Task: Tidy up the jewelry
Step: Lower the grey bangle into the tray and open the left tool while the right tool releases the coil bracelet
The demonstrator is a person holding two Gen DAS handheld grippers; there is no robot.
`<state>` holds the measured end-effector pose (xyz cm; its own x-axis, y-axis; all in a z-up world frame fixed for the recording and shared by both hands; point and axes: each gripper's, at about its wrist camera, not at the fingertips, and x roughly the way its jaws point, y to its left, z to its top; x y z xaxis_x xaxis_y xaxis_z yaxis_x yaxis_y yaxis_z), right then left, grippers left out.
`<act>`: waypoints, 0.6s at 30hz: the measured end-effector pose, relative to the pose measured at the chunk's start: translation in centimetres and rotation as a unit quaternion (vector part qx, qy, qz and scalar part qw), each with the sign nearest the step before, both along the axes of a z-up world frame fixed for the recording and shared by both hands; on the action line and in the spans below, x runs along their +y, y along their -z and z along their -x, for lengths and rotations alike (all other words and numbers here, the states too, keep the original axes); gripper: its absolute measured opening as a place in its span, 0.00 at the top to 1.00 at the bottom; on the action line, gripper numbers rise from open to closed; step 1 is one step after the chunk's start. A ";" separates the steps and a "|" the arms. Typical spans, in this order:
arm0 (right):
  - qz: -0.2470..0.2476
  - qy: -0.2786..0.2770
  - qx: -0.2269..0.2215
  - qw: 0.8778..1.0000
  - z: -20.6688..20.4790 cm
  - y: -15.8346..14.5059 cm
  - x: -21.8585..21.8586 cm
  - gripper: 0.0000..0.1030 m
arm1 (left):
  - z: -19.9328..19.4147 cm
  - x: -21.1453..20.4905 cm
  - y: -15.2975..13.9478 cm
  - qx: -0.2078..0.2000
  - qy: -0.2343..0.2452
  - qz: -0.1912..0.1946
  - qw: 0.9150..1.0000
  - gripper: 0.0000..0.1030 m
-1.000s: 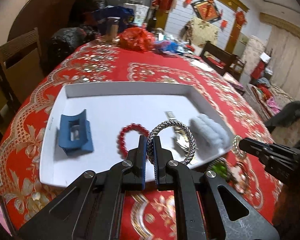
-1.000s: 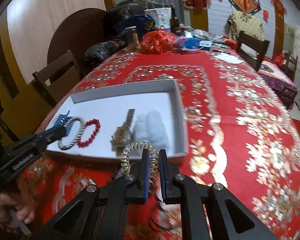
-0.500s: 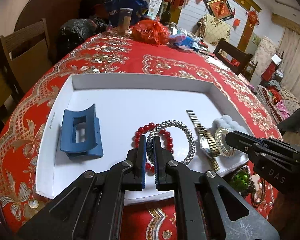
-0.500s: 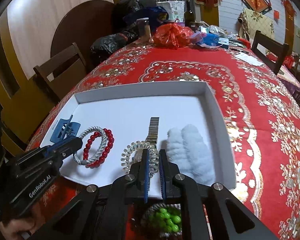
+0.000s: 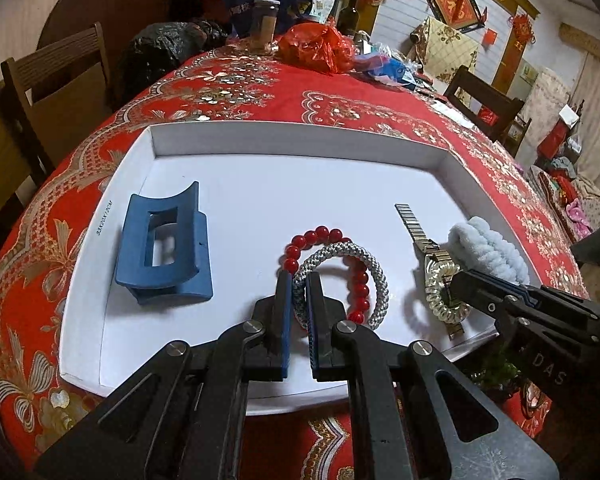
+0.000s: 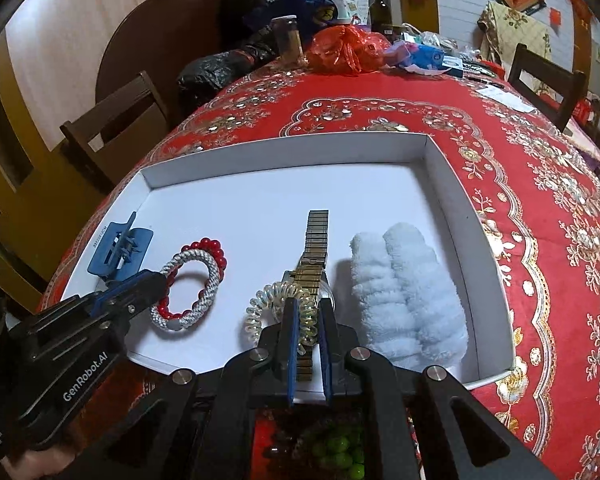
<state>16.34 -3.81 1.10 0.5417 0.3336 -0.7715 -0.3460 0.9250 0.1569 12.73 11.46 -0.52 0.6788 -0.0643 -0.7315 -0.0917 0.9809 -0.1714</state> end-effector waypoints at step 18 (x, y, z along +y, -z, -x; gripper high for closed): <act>-0.015 -0.012 -0.011 1.000 0.8 -2.6 -0.6 0.91 | 0.9 -0.2 -0.8 -0.014 -0.005 -0.005 1.000 0.46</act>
<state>15.53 -4.39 3.71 0.5509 0.3693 -0.7484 -0.3713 0.9116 0.1765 11.86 11.21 0.32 0.6991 -0.0495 -0.7133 -0.0974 0.9817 -0.1636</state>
